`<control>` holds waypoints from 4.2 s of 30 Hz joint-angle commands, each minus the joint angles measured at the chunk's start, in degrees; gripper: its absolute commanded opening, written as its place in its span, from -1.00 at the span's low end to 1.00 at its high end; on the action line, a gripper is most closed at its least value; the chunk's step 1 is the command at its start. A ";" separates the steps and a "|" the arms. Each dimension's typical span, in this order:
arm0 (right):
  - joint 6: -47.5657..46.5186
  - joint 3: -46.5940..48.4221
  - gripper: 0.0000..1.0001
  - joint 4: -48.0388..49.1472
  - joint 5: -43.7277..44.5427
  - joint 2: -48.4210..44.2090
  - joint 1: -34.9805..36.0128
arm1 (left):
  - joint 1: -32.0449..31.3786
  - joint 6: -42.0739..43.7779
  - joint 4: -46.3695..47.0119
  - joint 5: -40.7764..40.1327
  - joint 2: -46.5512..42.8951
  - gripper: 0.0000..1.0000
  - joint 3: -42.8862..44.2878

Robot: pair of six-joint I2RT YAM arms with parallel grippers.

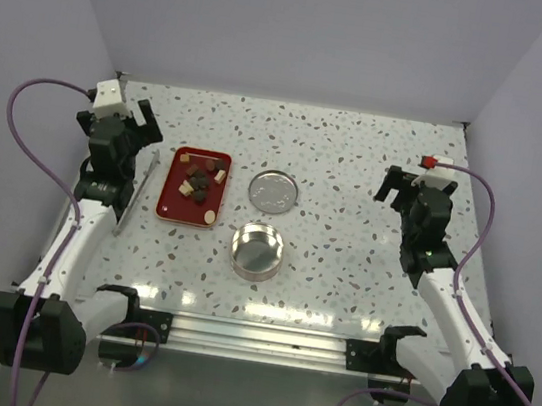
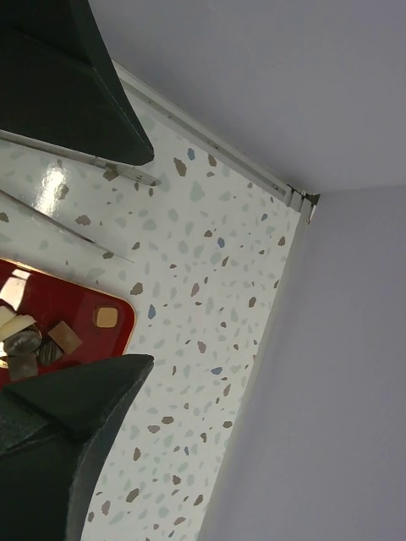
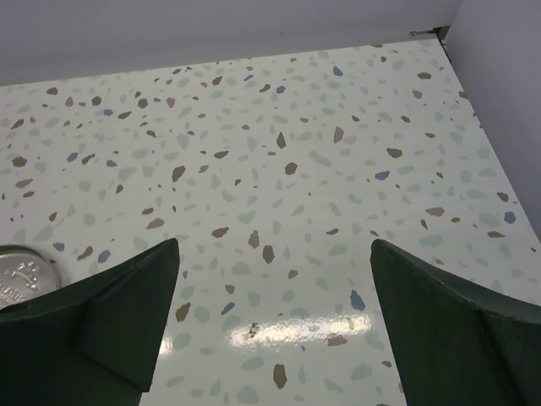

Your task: Pack the chocolate

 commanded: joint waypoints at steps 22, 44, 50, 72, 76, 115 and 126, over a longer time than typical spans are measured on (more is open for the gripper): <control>4.57 5.01 0.97 -2.31 2.54 2.02 -0.22 | 11.98 4.97 11.01 7.25 14.78 1.00 -12.60; 5.62 4.31 0.97 -1.96 2.45 1.05 -0.22 | 12.87 6.12 9.45 7.44 24.01 0.99 -12.00; 5.71 4.40 0.97 -2.39 2.45 1.14 -0.22 | 12.95 4.80 6.72 4.10 27.79 0.98 -11.12; 5.98 4.57 0.97 -3.71 1.83 0.97 -0.22 | 8.12 4.27 0.04 0.49 29.21 0.24 -6.90; 5.89 4.75 0.98 -3.89 2.01 0.97 -0.22 | 7.33 4.45 -2.51 0.58 26.31 0.24 -4.09; 5.72 12.92 0.97 -6.00 0.86 8.87 -0.22 | -4.62 3.75 -20.09 21.75 16.55 0.21 10.42; 5.27 12.75 0.97 -6.61 0.86 8.61 -0.14 | -6.90 1.64 -24.92 22.20 11.63 0.17 7.25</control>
